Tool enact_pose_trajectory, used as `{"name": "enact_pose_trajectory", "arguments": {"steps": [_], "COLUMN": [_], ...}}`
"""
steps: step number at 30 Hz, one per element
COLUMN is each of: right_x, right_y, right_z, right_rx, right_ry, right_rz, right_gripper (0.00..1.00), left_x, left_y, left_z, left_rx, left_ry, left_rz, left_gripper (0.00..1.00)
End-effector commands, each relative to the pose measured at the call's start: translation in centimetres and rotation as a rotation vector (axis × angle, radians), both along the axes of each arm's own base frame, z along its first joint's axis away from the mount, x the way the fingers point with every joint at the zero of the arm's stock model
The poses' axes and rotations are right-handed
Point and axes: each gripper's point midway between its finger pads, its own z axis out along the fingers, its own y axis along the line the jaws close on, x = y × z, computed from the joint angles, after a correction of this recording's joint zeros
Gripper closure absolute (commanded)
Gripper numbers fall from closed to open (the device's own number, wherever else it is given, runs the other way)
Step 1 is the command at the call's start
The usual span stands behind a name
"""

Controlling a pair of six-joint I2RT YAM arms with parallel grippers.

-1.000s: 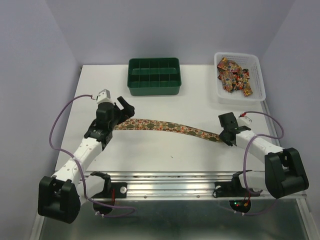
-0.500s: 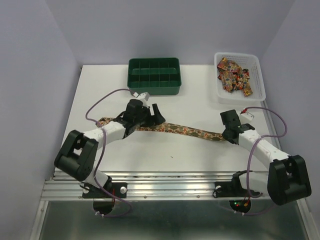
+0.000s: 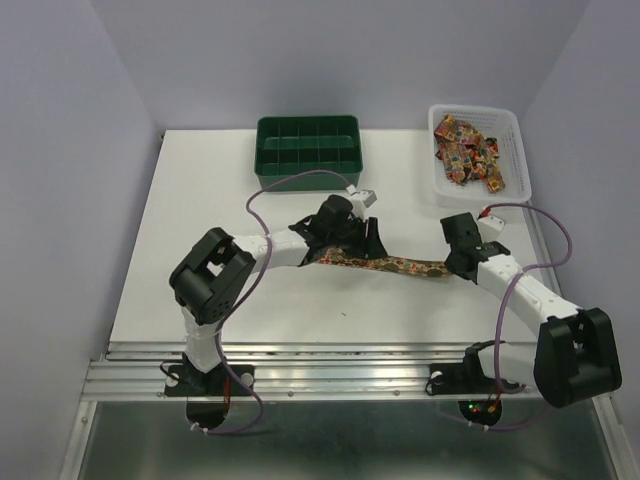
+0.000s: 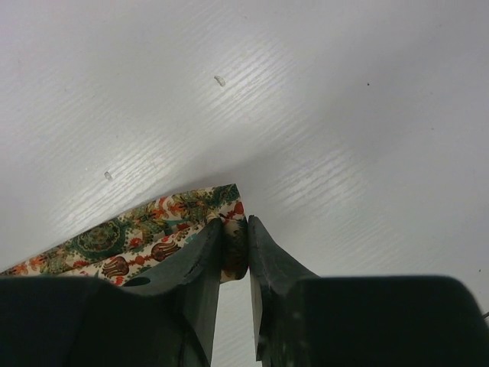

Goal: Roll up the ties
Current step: Roll the tie

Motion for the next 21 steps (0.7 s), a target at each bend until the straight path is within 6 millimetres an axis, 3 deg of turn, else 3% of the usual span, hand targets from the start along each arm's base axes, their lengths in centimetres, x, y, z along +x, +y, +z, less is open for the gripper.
{"name": "enact_pose_trajectory", "arguments": {"steps": [1,3,4,9,11,17,21], "right_x": [2.0,1.9,1.9,2.5,2.6,2.6,2.7], "right_y": [-0.2,-0.1,0.0,0.9,1.4,2.4,2.9], "right_z": [2.8,2.7,2.8,4.0,4.2,4.4,4.2], "right_rx": [-0.003,0.008,0.016,0.060,0.085,0.134,0.159], "right_ry": [-0.091,-0.097,-0.103,-0.160,-0.173,-0.178,-0.184], "right_rz": [-0.020,-0.019,-0.022,0.024,0.044,0.079,0.096], "right_gripper": [0.75,0.73,0.72,0.72,0.72,0.73,0.80], "left_x": [-1.9,-2.2,-2.1,-2.3,-2.4,-2.3,-2.0], "left_y": [-5.1,-6.2,-7.0,-8.9,-9.6,-11.0,-11.3], "left_z": [3.5,2.6,3.3,0.3,0.2,-1.4,-2.8], "left_rx": [-0.088,-0.072,-0.079,0.004,-0.001,0.012,0.035], "left_ry": [-0.095,-0.089,-0.102,-0.093,-0.085,-0.069,-0.058], "left_rz": [-0.152,-0.170,-0.173,-0.161,-0.176,-0.183,-0.169], "left_gripper": [0.50,0.51,0.58,0.72,0.78,0.82,0.82]}}
